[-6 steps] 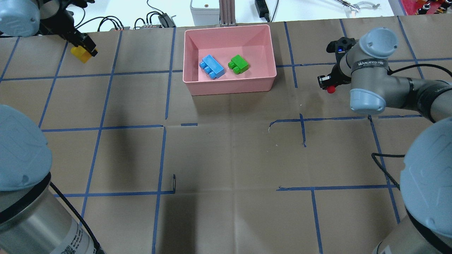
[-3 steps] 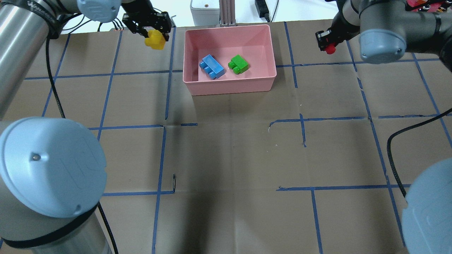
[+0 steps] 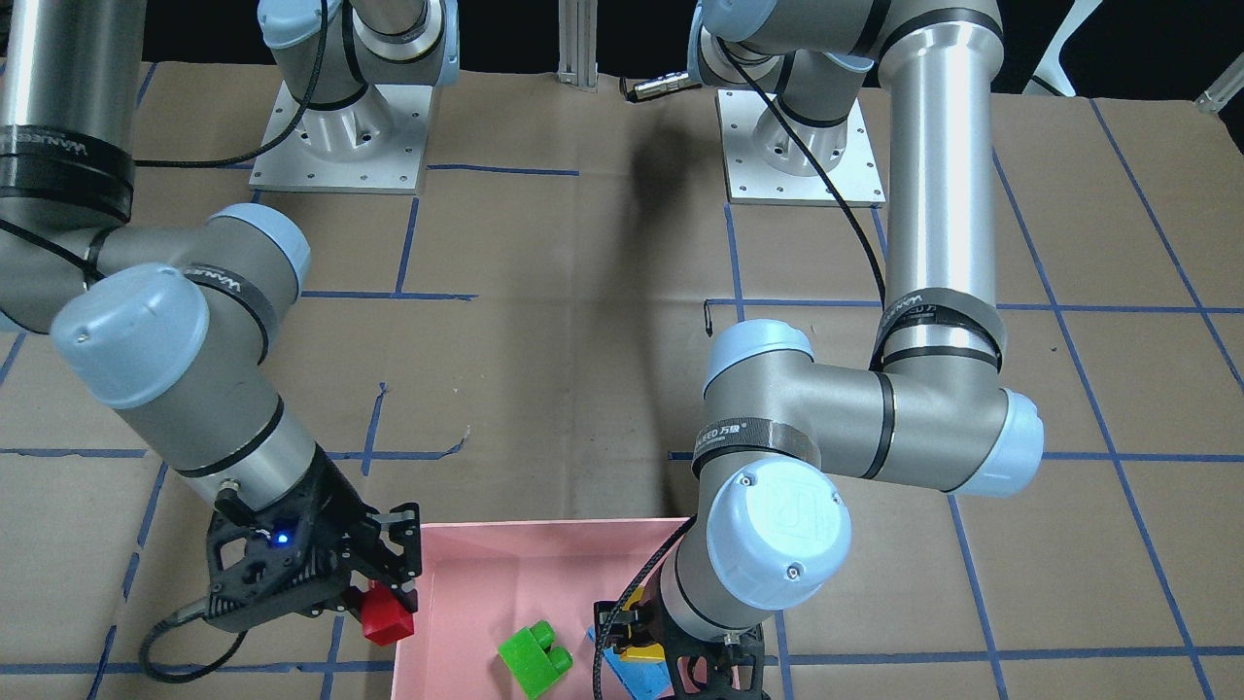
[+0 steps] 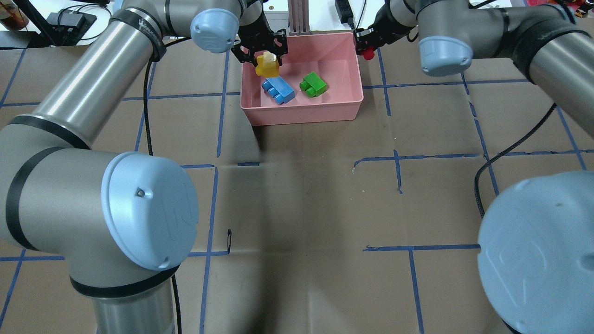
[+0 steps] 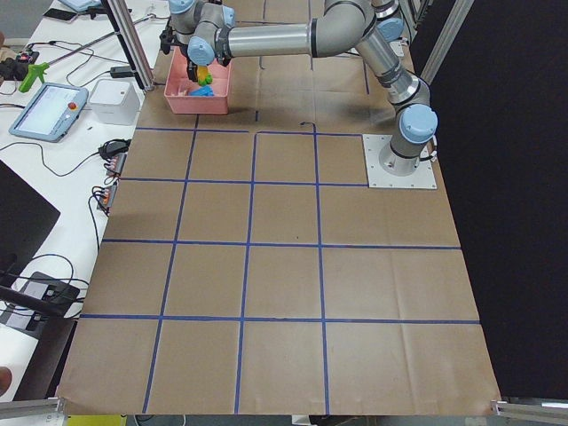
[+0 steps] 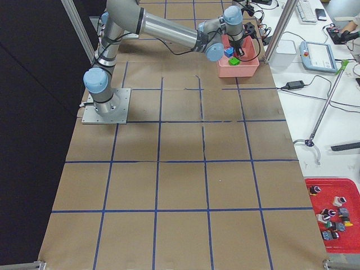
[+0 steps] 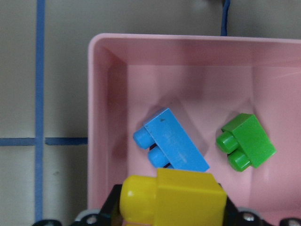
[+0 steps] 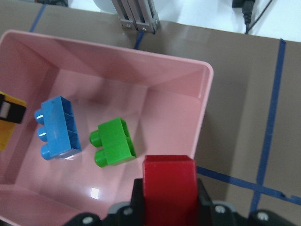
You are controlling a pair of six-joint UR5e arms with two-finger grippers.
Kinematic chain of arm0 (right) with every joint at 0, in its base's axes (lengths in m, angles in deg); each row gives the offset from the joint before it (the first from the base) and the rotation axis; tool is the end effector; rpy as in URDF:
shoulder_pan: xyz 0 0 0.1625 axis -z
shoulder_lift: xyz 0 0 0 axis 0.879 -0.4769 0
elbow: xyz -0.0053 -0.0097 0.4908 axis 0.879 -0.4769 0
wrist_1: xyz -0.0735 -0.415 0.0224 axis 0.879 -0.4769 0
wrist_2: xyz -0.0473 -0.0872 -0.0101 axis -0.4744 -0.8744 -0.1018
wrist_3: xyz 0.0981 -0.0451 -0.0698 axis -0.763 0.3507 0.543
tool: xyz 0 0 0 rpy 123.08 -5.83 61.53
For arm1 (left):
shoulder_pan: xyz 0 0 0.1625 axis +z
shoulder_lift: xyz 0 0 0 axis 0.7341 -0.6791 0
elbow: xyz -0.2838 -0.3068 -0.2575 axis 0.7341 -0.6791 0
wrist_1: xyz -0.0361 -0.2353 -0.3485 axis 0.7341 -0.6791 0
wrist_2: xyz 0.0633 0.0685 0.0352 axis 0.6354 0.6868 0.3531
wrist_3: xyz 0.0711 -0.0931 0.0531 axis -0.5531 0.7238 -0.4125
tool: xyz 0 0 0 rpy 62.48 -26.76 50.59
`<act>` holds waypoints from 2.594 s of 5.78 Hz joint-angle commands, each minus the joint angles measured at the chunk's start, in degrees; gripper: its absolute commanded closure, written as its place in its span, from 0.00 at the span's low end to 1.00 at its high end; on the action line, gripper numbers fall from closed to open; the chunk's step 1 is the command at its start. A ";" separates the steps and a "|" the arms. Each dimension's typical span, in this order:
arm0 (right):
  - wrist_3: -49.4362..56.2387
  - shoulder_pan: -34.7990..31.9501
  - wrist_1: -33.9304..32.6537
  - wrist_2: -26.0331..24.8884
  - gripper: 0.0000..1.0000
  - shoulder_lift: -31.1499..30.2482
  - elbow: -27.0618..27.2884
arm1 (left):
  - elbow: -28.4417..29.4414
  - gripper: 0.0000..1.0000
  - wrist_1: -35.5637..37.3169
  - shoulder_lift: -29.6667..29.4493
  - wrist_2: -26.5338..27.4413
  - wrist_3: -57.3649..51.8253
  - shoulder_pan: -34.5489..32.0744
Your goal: Put all blocks into box
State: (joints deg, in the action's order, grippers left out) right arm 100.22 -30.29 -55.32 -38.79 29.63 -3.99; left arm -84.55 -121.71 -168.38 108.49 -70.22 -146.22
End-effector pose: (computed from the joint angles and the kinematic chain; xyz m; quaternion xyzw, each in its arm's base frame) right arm 0.1973 -0.7571 0.3594 -0.1337 0.9575 -0.2147 0.1387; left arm -0.2832 -0.8270 0.2964 0.0310 -0.9959 0.0388 0.0756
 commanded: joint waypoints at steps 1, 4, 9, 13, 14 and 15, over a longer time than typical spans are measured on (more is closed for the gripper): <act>-4.95 -2.23 -6.53 1.03 0.85 3.96 -0.21 | -1.16 0.01 -0.27 0.67 0.11 0.40 0.29; -8.93 -2.59 -6.99 6.66 0.00 4.32 -0.73 | -2.56 0.01 -12.27 11.45 0.20 -6.51 8.79; -2.48 -1.28 -6.21 5.43 0.00 1.44 -0.12 | -27.80 0.01 -16.60 39.68 7.58 -5.41 11.83; 5.83 2.59 21.57 -2.99 0.00 -12.08 -0.03 | -27.97 0.01 -18.03 43.66 7.50 -5.31 10.75; 5.84 2.60 30.10 -10.93 0.00 -15.68 0.05 | -28.93 0.01 -17.86 43.83 7.50 -5.49 10.75; 5.23 2.08 38.19 -19.71 0.00 -19.11 0.66 | -29.29 0.01 -17.86 43.75 7.59 -5.40 10.67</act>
State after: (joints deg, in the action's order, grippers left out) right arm 105.72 -27.96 -25.18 -50.71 13.94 -3.74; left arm -113.37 -139.62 -124.63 116.01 -75.61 -135.51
